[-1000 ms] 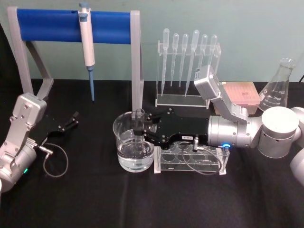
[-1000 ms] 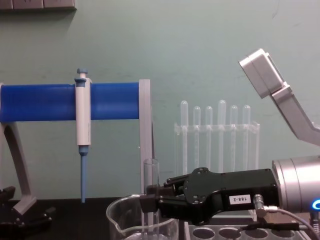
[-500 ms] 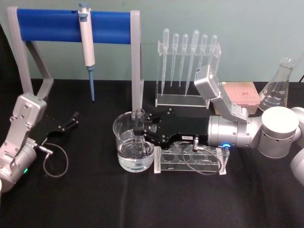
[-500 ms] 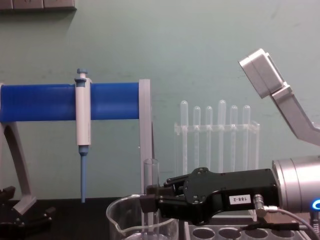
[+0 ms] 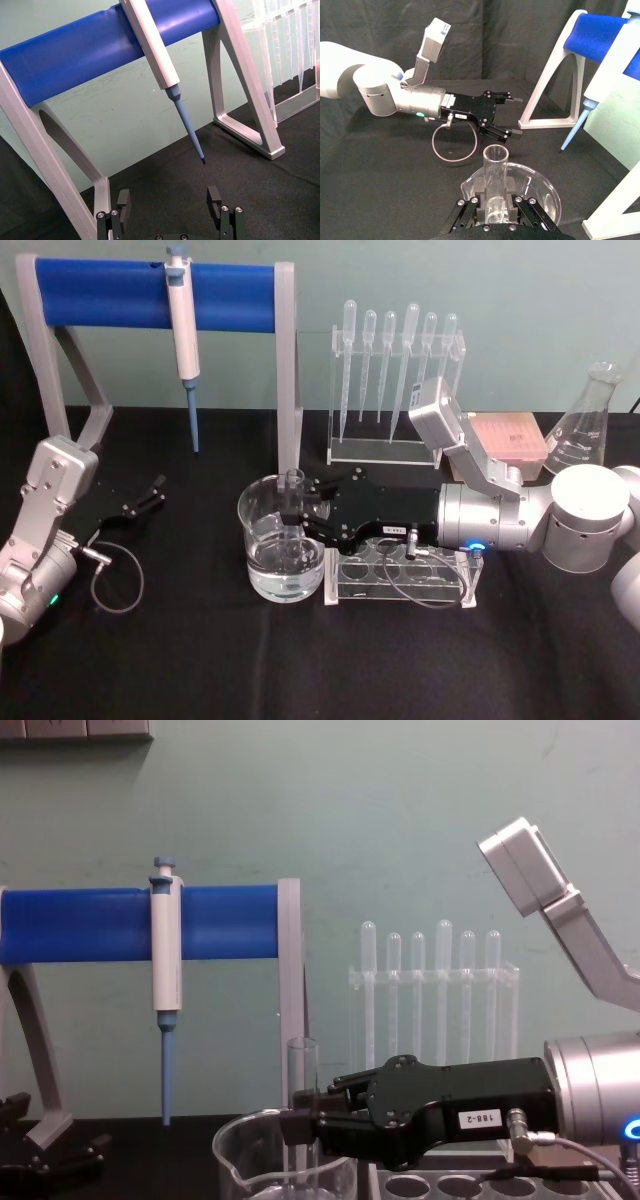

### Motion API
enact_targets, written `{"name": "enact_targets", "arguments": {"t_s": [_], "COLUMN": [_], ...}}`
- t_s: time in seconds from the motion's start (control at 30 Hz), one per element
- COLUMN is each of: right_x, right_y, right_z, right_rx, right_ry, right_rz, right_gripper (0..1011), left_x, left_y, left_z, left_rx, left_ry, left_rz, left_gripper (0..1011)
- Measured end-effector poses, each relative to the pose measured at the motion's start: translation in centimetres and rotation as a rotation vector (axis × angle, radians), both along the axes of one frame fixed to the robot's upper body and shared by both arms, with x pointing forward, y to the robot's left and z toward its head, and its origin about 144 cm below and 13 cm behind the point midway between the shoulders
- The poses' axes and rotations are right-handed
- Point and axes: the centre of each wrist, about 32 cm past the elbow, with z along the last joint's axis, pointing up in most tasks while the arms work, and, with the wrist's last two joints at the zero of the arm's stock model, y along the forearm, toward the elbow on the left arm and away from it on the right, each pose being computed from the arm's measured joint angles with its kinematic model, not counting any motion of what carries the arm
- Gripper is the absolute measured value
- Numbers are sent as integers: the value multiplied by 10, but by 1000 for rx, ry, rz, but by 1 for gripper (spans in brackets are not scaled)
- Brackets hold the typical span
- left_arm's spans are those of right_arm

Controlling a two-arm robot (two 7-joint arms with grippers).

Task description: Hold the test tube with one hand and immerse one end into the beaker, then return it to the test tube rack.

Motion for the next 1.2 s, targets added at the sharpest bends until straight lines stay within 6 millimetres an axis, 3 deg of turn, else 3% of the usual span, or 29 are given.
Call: {"name": "enact_targets", "arguments": {"t_s": [1.2], "right_x": [0], "right_y": [0], "right_z": [0], "right_rx": [0], "right_ry": [0], "right_rz": [0], "right_gripper": [237], "left_x": [0], "left_y": [0], "left_z": [0], "left_rx": [0], "left_ry": [0], "left_rz": [0], "left_gripper": [1000]}}
